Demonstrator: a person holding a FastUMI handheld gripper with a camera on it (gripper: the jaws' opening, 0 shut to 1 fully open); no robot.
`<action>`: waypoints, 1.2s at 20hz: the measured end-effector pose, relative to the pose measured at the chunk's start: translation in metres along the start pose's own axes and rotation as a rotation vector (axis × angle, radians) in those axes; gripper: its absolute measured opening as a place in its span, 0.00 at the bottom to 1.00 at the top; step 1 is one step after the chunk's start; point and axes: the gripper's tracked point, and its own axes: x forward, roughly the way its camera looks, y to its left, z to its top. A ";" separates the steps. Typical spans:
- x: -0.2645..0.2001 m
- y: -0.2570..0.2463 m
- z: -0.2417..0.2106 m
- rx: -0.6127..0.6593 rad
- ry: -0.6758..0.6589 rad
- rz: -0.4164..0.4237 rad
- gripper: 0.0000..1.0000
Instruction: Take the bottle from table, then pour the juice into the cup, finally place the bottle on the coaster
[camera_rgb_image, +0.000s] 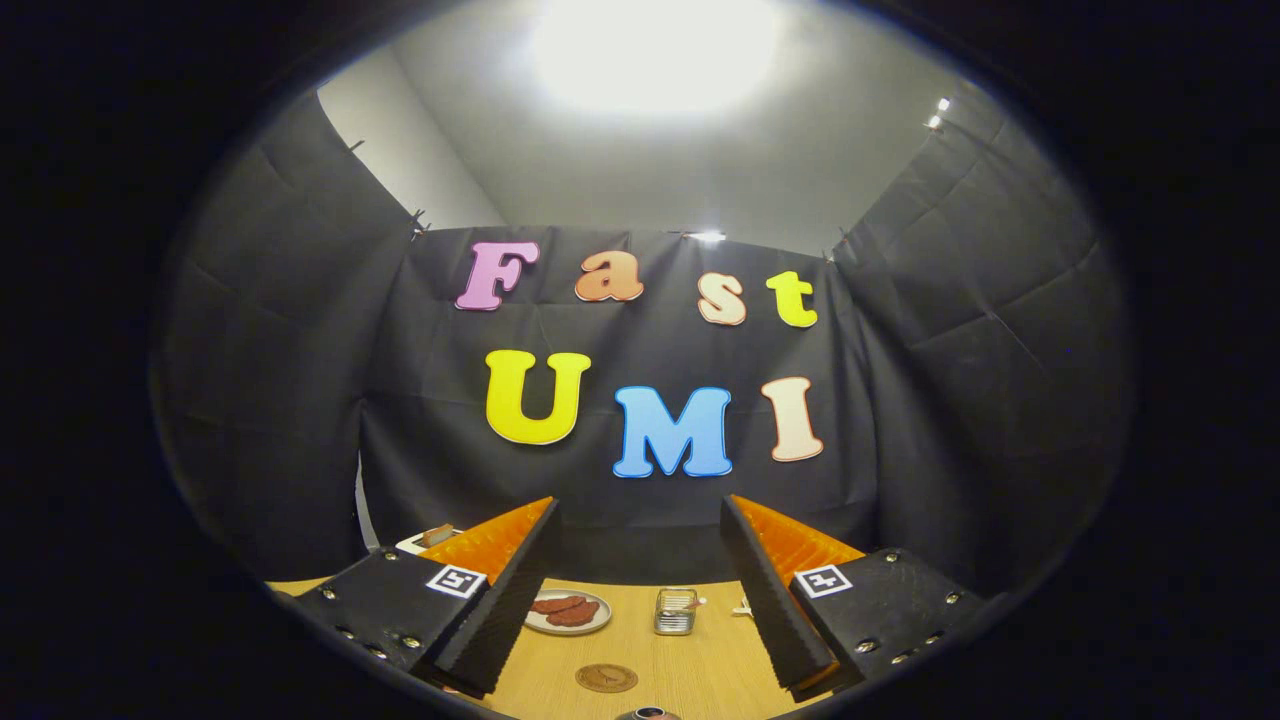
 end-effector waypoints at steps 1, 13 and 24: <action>0.000 0.001 0.004 0.023 -0.015 0.007 0.97; -0.012 -0.043 -0.013 0.027 0.051 -0.076 0.96; -0.034 -0.042 -0.020 -0.016 0.030 -0.051 0.96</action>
